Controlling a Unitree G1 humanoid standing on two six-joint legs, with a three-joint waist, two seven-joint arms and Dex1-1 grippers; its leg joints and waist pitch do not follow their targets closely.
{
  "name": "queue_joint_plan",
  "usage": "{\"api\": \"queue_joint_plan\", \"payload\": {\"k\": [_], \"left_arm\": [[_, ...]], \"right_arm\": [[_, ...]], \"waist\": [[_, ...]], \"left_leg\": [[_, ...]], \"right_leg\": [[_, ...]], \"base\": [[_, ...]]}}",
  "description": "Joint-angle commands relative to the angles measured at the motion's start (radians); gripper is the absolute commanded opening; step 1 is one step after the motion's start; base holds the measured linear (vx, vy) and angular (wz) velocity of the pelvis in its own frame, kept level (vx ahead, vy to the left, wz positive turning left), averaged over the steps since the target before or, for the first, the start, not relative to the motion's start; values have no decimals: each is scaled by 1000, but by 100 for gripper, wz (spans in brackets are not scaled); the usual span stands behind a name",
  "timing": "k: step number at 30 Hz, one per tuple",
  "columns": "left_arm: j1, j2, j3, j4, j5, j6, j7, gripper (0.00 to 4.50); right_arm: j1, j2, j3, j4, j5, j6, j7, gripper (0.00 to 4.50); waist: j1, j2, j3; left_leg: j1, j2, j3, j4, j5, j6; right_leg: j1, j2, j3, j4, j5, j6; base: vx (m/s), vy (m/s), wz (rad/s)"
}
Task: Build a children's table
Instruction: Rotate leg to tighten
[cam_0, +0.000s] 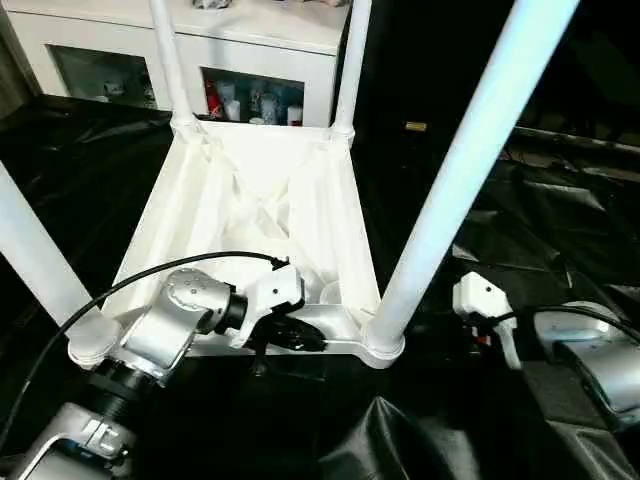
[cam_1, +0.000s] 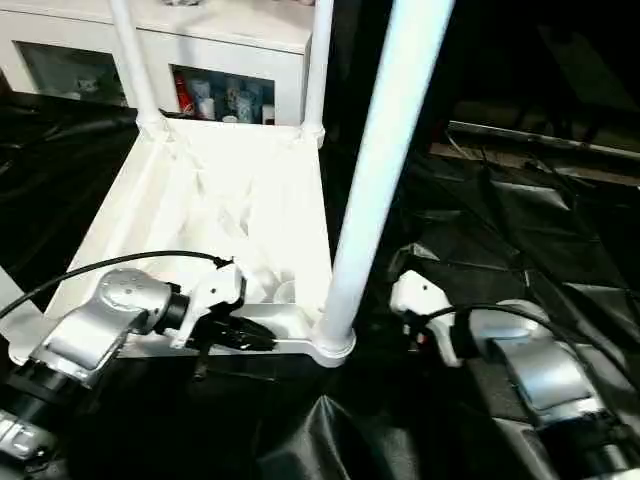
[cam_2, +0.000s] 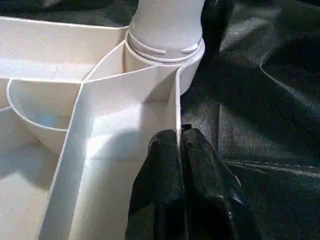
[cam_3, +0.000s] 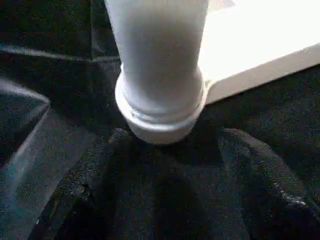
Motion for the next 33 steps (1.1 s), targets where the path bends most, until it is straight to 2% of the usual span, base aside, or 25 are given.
{"api": "queue_joint_plan", "payload": {"k": [1,4,5,6,8,10,14,15,16,17,18,20,22,23,25,26,27,28,30,31,32,33], "left_arm": [[9,0,3,-54,-44,-18,-47,0],[15,17,0,-73,-35,-31,-52,0],[19,34,-8,-75,-28,-70,-69,0],[19,34,-8,-75,-28,-70,-69,0],[30,58,-13,-92,-29,-85,-89,0],[41,83,-16,-115,-32,-91,-104,0],[53,96,-1,-128,-18,-129,-74,0],[54,96,3,-126,-13,-139,-63,28],[56,94,15,-125,-20,-157,-54,28],[64,105,28,-142,-32,-162,-58,45],[71,114,35,-157,-43,-162,-64,59],[101,130,69,-228,-95,-117,-69,63],[129,132,101,-276,-132,-89,-50,98],[144,125,124,-294,-146,-84,-24,98],[170,94,188,-317,-168,-74,64,101],[179,71,228,-319,-168,-67,131,109],[189,34,281,-309,-138,-74,251,140],[192,25,294,-306,-130,-76,282,140],[201,-59,371,-268,-54,-101,529,140],[209,-122,419,-249,17,-73,724,147],[220,-158,434,-245,68,-48,838,164],[239,-199,451,-245,99,-58,935,182]], "right_arm": [[26,-26,-41,-27,7,10,2,307],[67,-45,-73,-53,20,13,-7,307],[104,-63,-102,-68,34,17,-19,307],[104,-63,-102,-68,34,17,-19,307],[144,-74,-141,-80,48,19,-46,307],[165,-70,-174,-80,50,14,-86,307],[160,-40,-212,-55,26,6,-181,307],[157,-34,-218,-51,23,6,-197,310],[151,-19,-233,-42,18,17,-238,310],[146,3,-254,-34,14,22,-290,310],[145,17,-267,-32,13,25,-323,310],[147,64,-297,-43,24,48,-406,310],[152,104,-311,-63,28,62,-472,310],[155,128,-317,-74,26,74,-512,310],[160,172,-328,-95,9,93,-598,310],[158,196,-340,-105,-1,114,-647,310],[154,237,-366,-117,-11,151,-730,310],[153,248,-373,-120,-14,160,-752,310],[157,309,-407,-145,-8,171,-838,328],[162,350,-418,-166,-4,163,-883,338],[166,378,-419,-181,3,156,-905,345],[167,404,-412,-194,9,144,-920,345]], "waist": [[2,7,-50],[5,8,-53],[5,13,-52],[7,9,-51],[7,13,-52],[8,9,-52],[6,8,-51],[6,8,-50],[5,0,-52],[7,0,-54],[7,2,-55],[9,2,-55],[6,5,-52],[5,5,-51],[3,15,-52],[0,16,-51],[-3,14,-49],[-1,15,-51],[-4,13,-49],[-10,12,-48],[-11,10,-48],[-14,1,-48]], "left_leg": [[9,53,-20,-66,-224,44],[9,53,-19,-63,-205,51],[8,53,-20,-64,-198,56],[9,53,-18,-62,-204,60],[9,52,-19,-63,-204,58],[9,52,-19,-64,-214,53],[11,51,-18,-65,-222,41],[11,52,-19,-65,-226,37],[11,51,-17,-63,-226,35],[12,50,-17,-62,-219,34],[8,50,-18,-64,-207,27],[11,51,-17,-64,-201,23],[9,50,-16,-65,-212,16],[10,50,-16,-65,-220,14],[11,48,-17,-65,-250,-3],[11,48,-17,-65,-254,-7],[12,44,-17,-64,-282,-17],[14,44,-18,-63,-287,-22],[12,44,-19,-65,-294,-22],[13,47,-20,-62,-330,-31],[15,44,-22,-61,-336,-29],[9,41,-24,-62,-325,-20]], "right_leg": [[42,-69,59,-62,-235,-197],[43,-66,59,-54,-187,-211],[43,-65,57,-52,-176,-216],[43,-67,59,-56,-183,-212],[44,-68,58,-56,-199,-212],[44,-70,58,-60,-233,-203],[39,-69,57,-62,-263,-193],[38,-69,57,-63,-273,-188],[39,-69,57,-64,-283,-183],[38,-70,57,-62,-281,-182],[39,-71,57,-59,-277,-182],[38,-71,57,-55,-263,-188],[36,-67,57,-52,-265,-189],[35,-67,58,-55,-273,-187],[33,-65,58,-57,-307,-172],[33,-64,58,-57,-304,-170],[31,-62,56,-65,-349,-154],[30,-62,56,-65,-359,-147],[30,-59,56,-67,-374,-131],[26,-59,52,-71,-406,-112],[26,-62,50,-77,-434,-99],[28,-61,49,-80,-468,-68]], "base": [[0,0,0],[0,0,0],[0,0,0],[0,0,0],[0,0,0],[0,0,0],[0,0,0],[0,0,0],[0,0,0],[0,0,0],[0,0,0],[0,0,0],[0,0,0],[0,0,0],[0,0,0],[0,0,0],[0,0,0],[0,0,0],[0,0,0],[0,0,0],[0,0,0],[0,0,0]]}}
